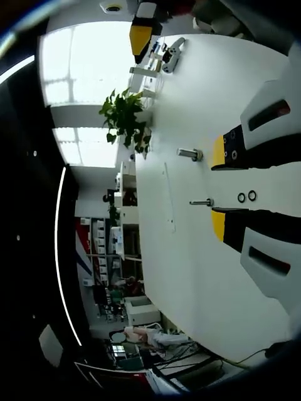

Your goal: Place the washer onto the threaded stud by aligning its center hole with the stud, sliding it down to the base, and recovering from edge contact or off-axis alignment until the washer reaches the visible bottom stop.

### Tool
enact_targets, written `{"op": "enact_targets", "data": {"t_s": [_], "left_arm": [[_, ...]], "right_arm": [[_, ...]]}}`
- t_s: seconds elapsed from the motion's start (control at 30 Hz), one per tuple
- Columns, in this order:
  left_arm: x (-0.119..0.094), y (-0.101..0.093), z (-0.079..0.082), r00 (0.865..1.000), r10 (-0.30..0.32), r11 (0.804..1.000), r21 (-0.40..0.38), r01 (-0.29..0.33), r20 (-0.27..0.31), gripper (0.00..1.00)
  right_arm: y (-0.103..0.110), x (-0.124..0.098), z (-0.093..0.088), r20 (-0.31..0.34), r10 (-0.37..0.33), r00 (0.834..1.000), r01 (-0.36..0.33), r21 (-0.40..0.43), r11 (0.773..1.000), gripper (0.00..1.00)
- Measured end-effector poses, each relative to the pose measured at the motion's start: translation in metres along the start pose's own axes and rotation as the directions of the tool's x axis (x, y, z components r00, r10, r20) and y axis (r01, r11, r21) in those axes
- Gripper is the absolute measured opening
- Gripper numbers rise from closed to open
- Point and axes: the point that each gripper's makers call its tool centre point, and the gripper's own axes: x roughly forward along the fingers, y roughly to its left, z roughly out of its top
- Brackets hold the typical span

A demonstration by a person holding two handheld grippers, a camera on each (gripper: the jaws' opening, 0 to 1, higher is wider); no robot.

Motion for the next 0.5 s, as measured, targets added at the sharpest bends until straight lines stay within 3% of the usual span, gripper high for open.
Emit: {"op": "enact_targets", "data": {"t_s": [0.5], "left_arm": [[0.021, -0.002, -0.017, 0.999, 0.002, 1.000, 0.002, -0.002, -0.035, 0.22]], "right_arm": [[-0.003, 0.001, 0.000, 0.000, -0.010, 1.000, 0.010, 0.005, 1.000, 0.42]]}}
